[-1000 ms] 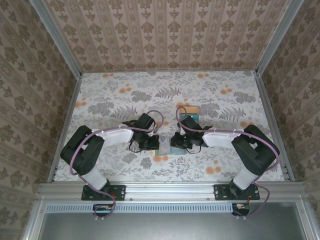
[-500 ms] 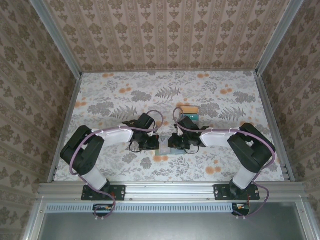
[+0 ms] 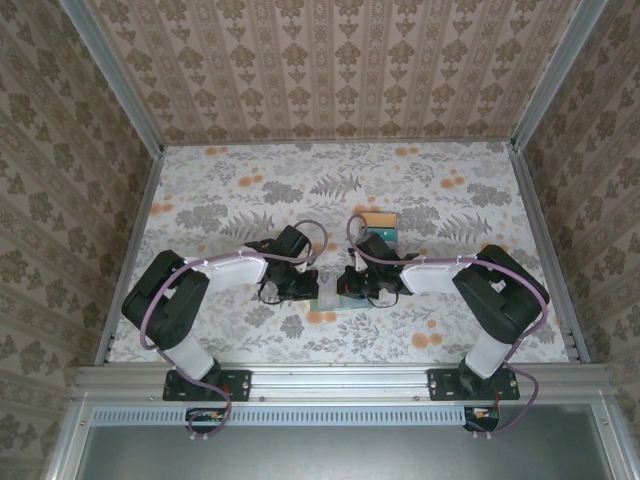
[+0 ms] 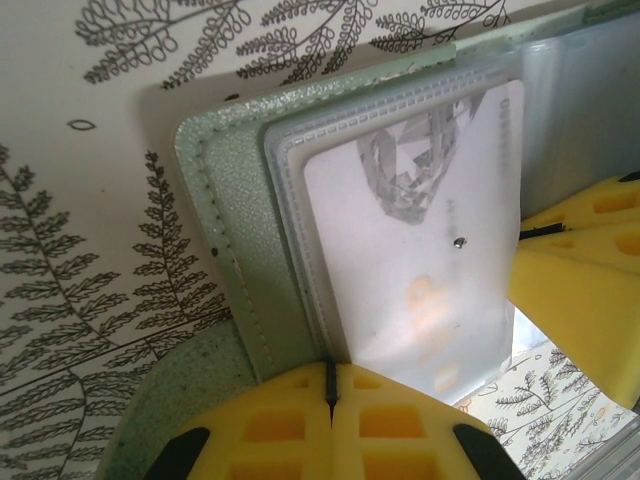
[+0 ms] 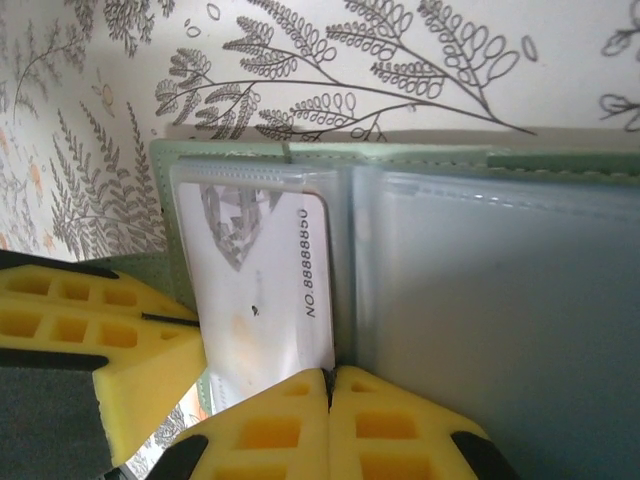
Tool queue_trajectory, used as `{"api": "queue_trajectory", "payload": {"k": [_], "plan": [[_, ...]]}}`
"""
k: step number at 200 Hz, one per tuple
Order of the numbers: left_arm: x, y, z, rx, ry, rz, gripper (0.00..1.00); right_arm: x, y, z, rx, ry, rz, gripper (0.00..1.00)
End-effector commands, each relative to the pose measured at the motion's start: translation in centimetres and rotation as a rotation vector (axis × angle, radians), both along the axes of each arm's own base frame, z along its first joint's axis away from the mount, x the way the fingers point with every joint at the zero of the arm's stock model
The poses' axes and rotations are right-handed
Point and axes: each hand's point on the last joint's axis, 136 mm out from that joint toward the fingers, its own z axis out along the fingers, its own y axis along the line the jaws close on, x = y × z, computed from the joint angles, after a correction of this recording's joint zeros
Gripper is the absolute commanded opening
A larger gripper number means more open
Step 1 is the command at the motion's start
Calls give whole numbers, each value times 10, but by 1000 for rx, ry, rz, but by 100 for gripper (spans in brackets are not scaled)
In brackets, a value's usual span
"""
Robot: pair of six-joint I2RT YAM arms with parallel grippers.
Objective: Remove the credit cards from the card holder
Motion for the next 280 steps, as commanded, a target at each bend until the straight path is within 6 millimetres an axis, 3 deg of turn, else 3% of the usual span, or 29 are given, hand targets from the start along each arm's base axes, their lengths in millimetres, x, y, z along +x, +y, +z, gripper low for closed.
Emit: {"api": "queue_trajectory", "payload": {"k": [1, 64, 95, 107, 128, 173, 222, 251, 280], "plan": [[-9, 5, -13, 54, 30, -18, 0, -6, 3, 3, 29, 0, 18, 0], [-11, 9, -16, 71, 35, -15, 0, -5, -28, -1, -4, -3, -50, 0], [-11, 8, -16, 67, 35, -18, 0, -4, -24, 2, 12, -7, -38, 0], [-10, 7, -16, 64, 34, -21, 0, -3, -22, 1, 13, -6, -35, 13], [-11, 7, -15, 63, 34, -23, 0, 1, -17, 2, 32, -13, -24, 19], [-11, 7, -15, 60, 35, -23, 0, 5, -9, -2, 44, -14, -18, 20], [-10, 5, -14, 53, 32, -27, 0, 3, -5, -5, 41, -5, -10, 19], [-10, 5, -15, 55, 35, -29, 0, 2, -8, -6, 26, -5, -14, 0], [-10, 6, -16, 60, 34, -32, 0, 2, -17, -7, 10, -10, -28, 0]]}}
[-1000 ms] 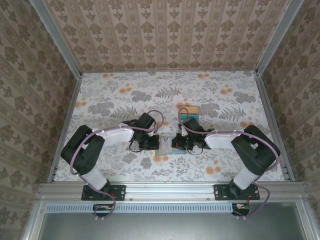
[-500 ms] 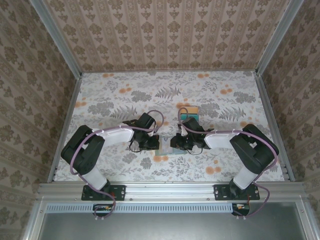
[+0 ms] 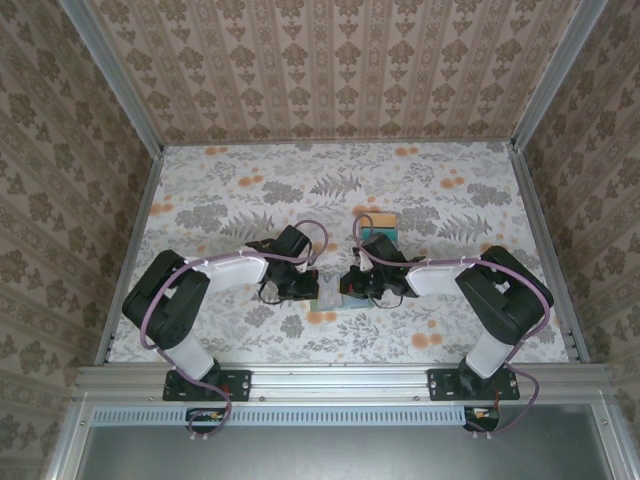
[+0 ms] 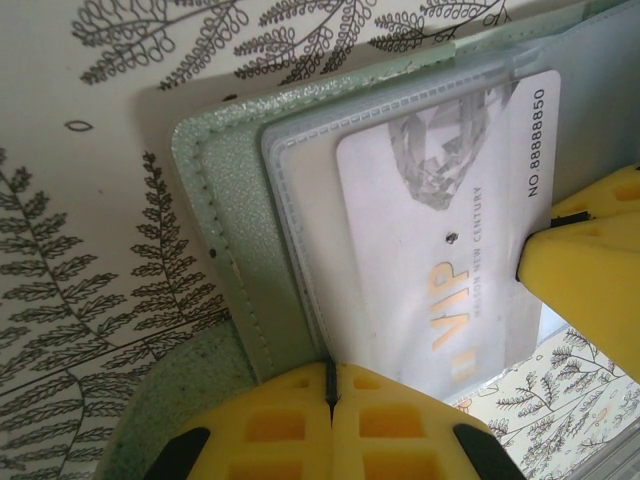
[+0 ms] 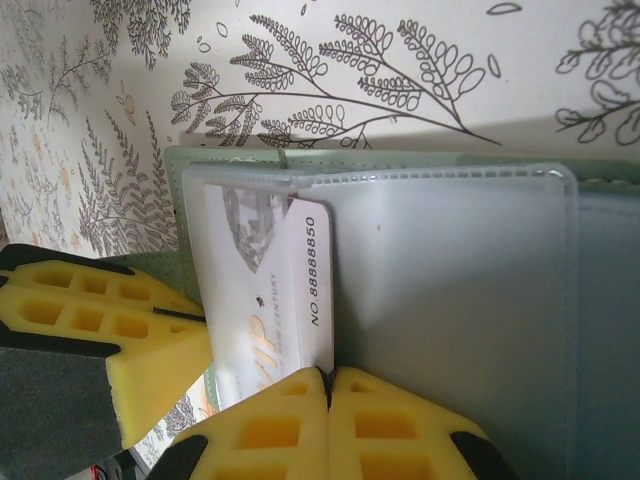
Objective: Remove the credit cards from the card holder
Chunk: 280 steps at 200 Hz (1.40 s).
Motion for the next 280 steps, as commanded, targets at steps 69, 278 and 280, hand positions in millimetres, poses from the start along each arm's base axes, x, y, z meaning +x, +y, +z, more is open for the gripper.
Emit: {"api": "queue_trajectory", "payload": {"k": [69, 278, 280], "plan": [[-6, 8, -14, 50, 32, -33, 0, 0, -51, 10, -73, -24, -52, 0], [66, -1, 105, -224, -232, 32, 62, 34, -113, 162, -702, -633, 682, 0], [67, 0, 107, -226, -237, 38, 65, 34, -113, 163, -711, -640, 692, 0]]}}
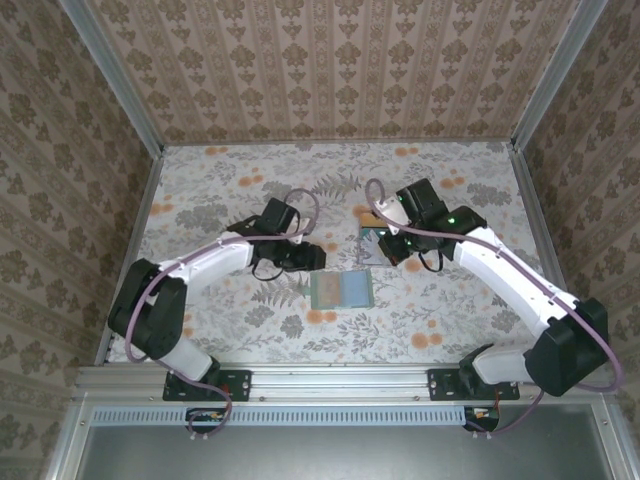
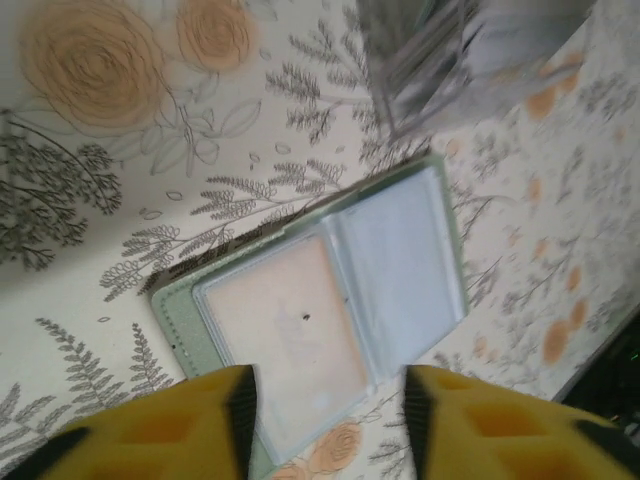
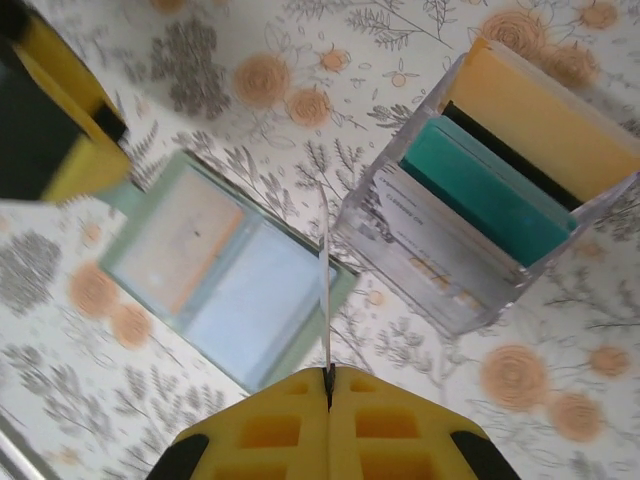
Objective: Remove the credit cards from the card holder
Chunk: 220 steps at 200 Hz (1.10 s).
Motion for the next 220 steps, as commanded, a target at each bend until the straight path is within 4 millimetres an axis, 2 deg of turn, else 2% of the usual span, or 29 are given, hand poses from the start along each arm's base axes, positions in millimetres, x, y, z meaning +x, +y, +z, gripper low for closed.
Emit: {"api": "queue_trajectory", "payload": {"k": [1, 15, 41, 69, 99, 152, 159, 220], "plan": [[11, 8, 27, -54, -47, 49, 67, 2, -12, 6, -216, -75, 192, 0], [16, 18, 37, -65, -77, 91, 82, 7, -11, -3, -290, -80, 264, 0], [24, 36, 51, -65, -123, 167, 95, 14, -9, -15, -443, -134, 399, 0], [27, 51, 60, -67, -154, 222, 95, 22, -2, -22, -512, -197, 481, 0], [25, 60, 60, -67, -153, 251, 95, 28, -1, -32, -560, -219, 526, 0], [19, 60, 56, -72, -126, 255, 95, 29, 1, -52, -576, -203, 584, 0], [25, 68, 56, -72, -130, 283, 95, 29, 2, -54, -576, -200, 585, 0], [25, 72, 51, -63, -112, 294, 95, 42, -4, -69, -613, -207, 562, 0]]}}
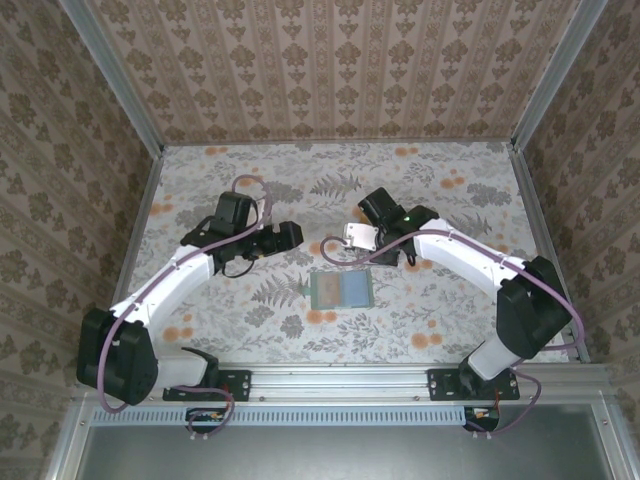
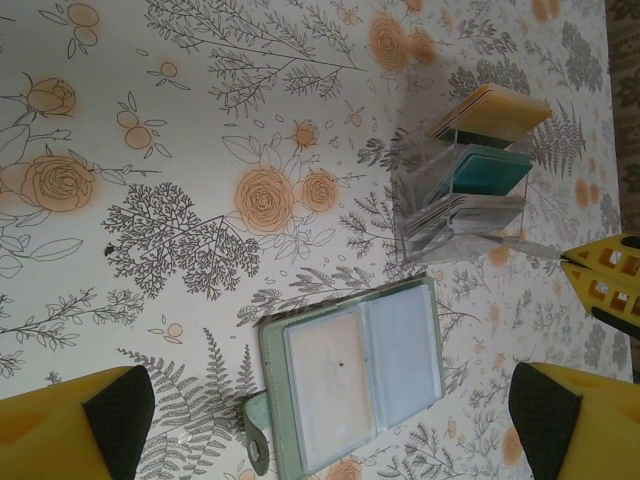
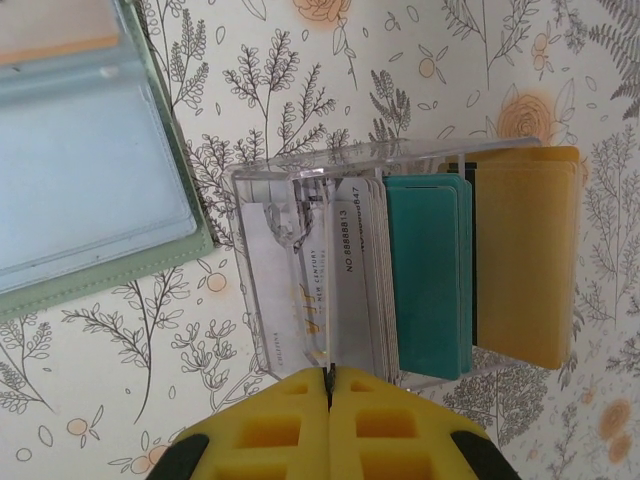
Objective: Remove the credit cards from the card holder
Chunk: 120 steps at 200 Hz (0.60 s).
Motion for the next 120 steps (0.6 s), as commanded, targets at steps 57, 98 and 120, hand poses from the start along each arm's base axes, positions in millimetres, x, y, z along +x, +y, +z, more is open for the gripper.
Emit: {"api": "queue_trajectory", "payload": {"k": [57, 98, 120], "plan": [[-7, 7, -8, 1, 33, 15, 95, 6, -9, -22, -26, 19, -6, 0], [-6, 8, -9, -6, 36, 18, 95, -4, -8, -34, -3, 53, 2, 0], [-7, 8, -10, -5, 39, 15, 95, -5, -7, -37, 7, 60, -6, 0]]}}
